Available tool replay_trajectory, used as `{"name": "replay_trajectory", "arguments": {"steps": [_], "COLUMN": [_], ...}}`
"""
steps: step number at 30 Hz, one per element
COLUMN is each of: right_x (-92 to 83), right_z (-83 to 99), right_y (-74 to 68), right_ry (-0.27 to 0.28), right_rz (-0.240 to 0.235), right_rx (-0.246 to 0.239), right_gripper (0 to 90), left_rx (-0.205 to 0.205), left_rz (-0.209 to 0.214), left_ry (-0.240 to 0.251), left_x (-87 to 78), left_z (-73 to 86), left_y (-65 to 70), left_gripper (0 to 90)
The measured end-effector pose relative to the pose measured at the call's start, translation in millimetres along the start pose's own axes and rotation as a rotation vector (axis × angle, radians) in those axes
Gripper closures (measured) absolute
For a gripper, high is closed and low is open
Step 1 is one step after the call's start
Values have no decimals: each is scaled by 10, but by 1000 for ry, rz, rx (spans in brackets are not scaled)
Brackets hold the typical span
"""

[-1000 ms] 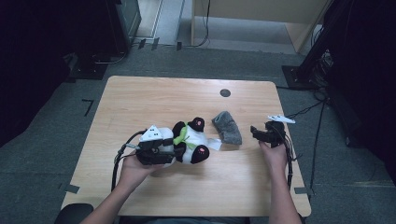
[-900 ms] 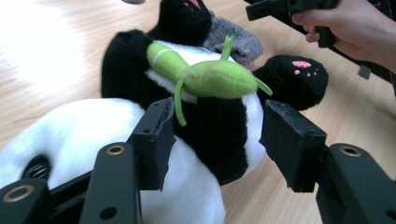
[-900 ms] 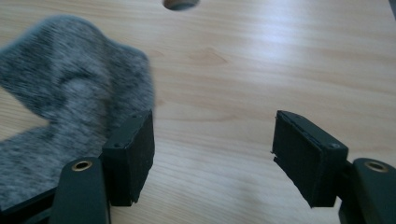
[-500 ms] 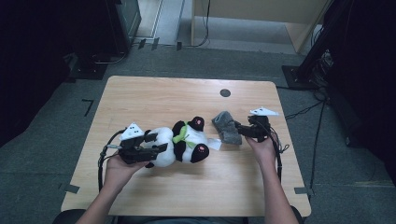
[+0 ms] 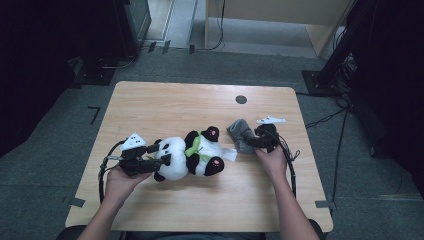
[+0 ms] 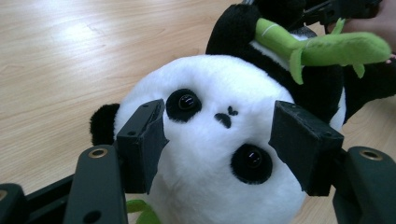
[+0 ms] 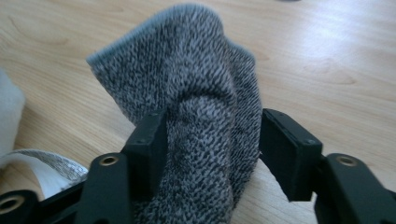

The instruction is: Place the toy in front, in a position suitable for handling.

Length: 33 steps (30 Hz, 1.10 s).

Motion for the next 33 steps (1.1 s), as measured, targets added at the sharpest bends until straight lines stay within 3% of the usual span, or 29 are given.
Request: {"name": "replay_trajectory", "arguments": {"steps": [3,17,22,25,27,33], "right_x": [63,187,200,202,203,203], "right_z": [18,36,83,120,127,118], "right_y": [21,0,21,33,36,32], "right_ry": [-18,-87,-55,-29,-24,-36], "right_rz": [-22,-62,-71,-80,-85,-78], "right_rx": [5,9,23,18,27,24], "right_gripper": [484,607,618,632,634,627], "left_rx": [19,-13,-16,5,22,18], "left_rz": [-3,38,48,42,37,37], "left_ry": [10,8,-7,-17,-16,-2], "left_x": [28,82,57,29,16,47], "left_z": [37,53,44,54,74,121], "left_y": [-36,-114,-86,-46,-22,32], "left_gripper": [347,292,285,270,250,157]}}
Point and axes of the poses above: each handheld gripper's, and its own axes: x roughly forward along the jaws, z roughly out of its underside, y roughly to its right, the point moved 1 cm from there along x, roughly forward along the jaws, and after that the axes turned 2 degrees about -y, right-handed, at the moved point
